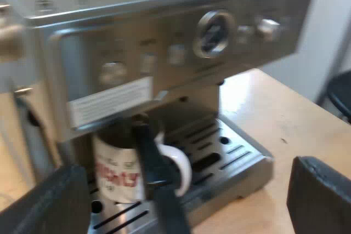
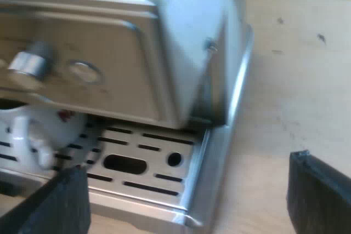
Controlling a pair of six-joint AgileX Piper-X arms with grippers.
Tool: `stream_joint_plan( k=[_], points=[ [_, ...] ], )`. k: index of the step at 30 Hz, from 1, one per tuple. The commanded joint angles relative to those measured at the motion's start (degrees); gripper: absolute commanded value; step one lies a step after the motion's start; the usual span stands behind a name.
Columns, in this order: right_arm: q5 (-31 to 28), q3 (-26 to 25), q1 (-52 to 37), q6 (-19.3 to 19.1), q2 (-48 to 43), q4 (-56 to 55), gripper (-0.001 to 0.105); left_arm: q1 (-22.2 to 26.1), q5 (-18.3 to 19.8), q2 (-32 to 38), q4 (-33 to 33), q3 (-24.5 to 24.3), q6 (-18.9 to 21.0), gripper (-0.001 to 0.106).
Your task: Place mug into machine
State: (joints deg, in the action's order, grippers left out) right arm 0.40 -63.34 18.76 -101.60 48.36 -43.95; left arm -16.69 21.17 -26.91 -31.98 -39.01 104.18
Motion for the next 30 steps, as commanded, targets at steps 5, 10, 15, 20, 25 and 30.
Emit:
stream_joint_plan(
  k=[5,10,15,20,25,30],
  points=[
    [6.39,1.87,-10.52,-4.09,-3.55,-1.69,0.082,10.92,3.58,0.16,-1.47,-1.76,0.12,0.079],
    [6.53,4.84,-17.01,-4.71,-7.52,-1.69,0.082,14.55,3.57,0.16,-7.17,-4.42,-4.31,0.079],
    [6.75,8.49,-21.28,-6.63,-14.36,-1.69,0.082,14.21,3.57,2.87,-12.19,-6.16,-6.38,0.079],
    [6.75,9.90,-21.28,-6.62,-20.92,-1.79,0.082,14.21,2.48,6.89,-16.82,-6.16,-6.38,0.079],
    [5.89,9.95,-21.28,-6.62,-28.41,-2.48,0.082,14.21,0.31,13.04,-18.94,-6.16,-6.38,0.079],
    [5.89,9.95,-21.28,-6.62,-34.50,-4.91,0.082,14.21,0.14,18.13,-19.77,-6.16,-6.38,0.079]
  ],
)
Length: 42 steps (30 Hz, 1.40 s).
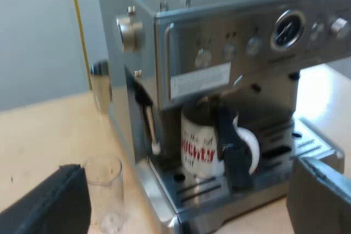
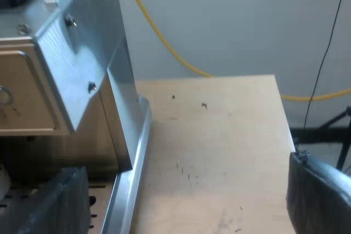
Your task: Place mug into machine
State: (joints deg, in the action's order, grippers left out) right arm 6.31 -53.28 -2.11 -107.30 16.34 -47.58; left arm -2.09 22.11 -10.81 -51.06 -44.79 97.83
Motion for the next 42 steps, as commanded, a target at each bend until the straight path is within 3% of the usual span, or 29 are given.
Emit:
stream_joint_plan(
  k=[1,12,14,16,21,23,28,31,42],
  points=[
    [-0.03,-0.12,-0.40,-0.91,-3.30,-1.61,0.082,-0.39,-0.79,2.83,-1.00,-0.38,-0.03,0.079],
    [0.29,1.64,-0.40,-0.68,-17.61,-8.86,0.082,-0.39,-0.79,12.26,-3.07,-0.38,-0.03,0.079],
    [0.37,1.96,-0.40,-0.43,-19.11,-9.54,0.082,-0.39,-0.79,12.97,-3.76,-0.38,-0.03,0.079],
    [0.70,1.33,-0.29,-0.43,-19.48,-13.68,0.082,-0.39,-0.66,13.93,-8.43,-1.23,-0.03,0.079],
    [3.92,2.15,-0.28,-0.43,-19.48,-14.39,0.082,-0.39,-1.18,13.79,-10.45,-1.47,-0.17,0.079],
    [3.96,2.58,-0.28,-0.43,-19.48,-14.39,0.082,-0.39,-2.22,13.79,-10.44,-1.47,-0.17,0.079],
    [4.26,5.64,-0.28,-0.18,-19.48,-14.36,0.082,-0.39,-10.97,13.79,-10.93,-0.11,-0.17,0.079],
    [4.26,7.90,-0.28,0.71,-19.48,-14.01,0.082,-0.39,-13.86,13.79,-10.77,1.64,-0.17,0.079],
    [4.26,17.16,-0.28,2.15,-19.35,-13.89,0.082,-0.39,-14.68,13.79,-10.77,9.91,-0.17,0.079]
  ],
)
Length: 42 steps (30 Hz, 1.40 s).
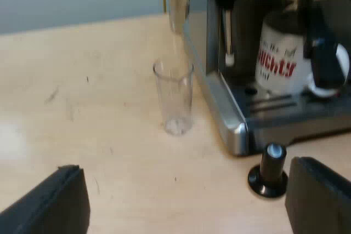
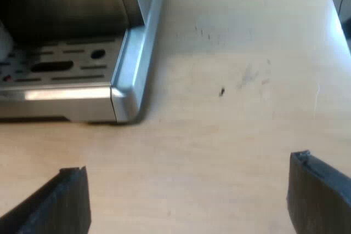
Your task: Place mug into machine
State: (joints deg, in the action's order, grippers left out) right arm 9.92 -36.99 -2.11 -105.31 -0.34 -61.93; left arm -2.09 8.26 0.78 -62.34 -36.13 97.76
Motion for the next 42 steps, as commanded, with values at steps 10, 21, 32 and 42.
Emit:
stream_joint_plan(
  k=[10,21,32,42],
  points=[
    [0.65,4.78,-0.28,0.16,-2.67,0.36,0.082,-0.39,-0.29,2.20,0.95,5.21,-0.25,0.079],
    [0.65,6.06,-0.28,0.16,-2.67,1.30,0.082,-0.39,-0.32,2.20,0.95,5.21,-0.25,0.079],
    [0.65,6.06,-0.28,0.16,-2.67,1.38,0.082,-0.39,-0.32,2.20,0.95,5.21,-1.81,0.079],
    [0.65,6.06,-0.28,0.16,-2.67,1.38,0.082,-0.39,-0.32,2.20,1.62,5.50,-2.87,0.079]
  ],
)
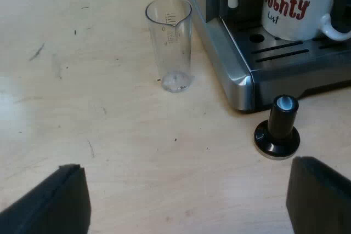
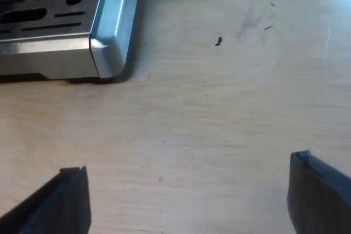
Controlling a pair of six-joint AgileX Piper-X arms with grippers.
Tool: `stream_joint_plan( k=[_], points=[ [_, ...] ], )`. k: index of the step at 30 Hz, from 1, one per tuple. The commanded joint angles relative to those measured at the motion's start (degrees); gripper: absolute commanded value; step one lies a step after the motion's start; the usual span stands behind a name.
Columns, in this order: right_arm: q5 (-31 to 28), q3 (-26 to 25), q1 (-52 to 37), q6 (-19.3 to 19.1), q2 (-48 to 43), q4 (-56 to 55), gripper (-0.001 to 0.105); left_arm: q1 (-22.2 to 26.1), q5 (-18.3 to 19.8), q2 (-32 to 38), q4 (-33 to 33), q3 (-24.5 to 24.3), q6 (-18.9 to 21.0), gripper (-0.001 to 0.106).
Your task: Place mug into machine
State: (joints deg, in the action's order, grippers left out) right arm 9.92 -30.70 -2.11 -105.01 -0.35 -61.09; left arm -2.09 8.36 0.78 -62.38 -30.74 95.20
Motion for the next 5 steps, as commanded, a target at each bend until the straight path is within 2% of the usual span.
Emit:
stream_joint_plan(
  k=[1,5],
  points=[
    [0.65,-0.23,-0.28,-0.14,-2.66,0.54,0.082,-0.39,-0.43,2.20,1.93,0.25,-0.31,0.079],
    [0.65,-0.23,-0.28,-0.14,-2.66,0.54,0.082,-0.39,-0.43,2.20,2.43,0.41,-0.31,0.079]
  ],
)
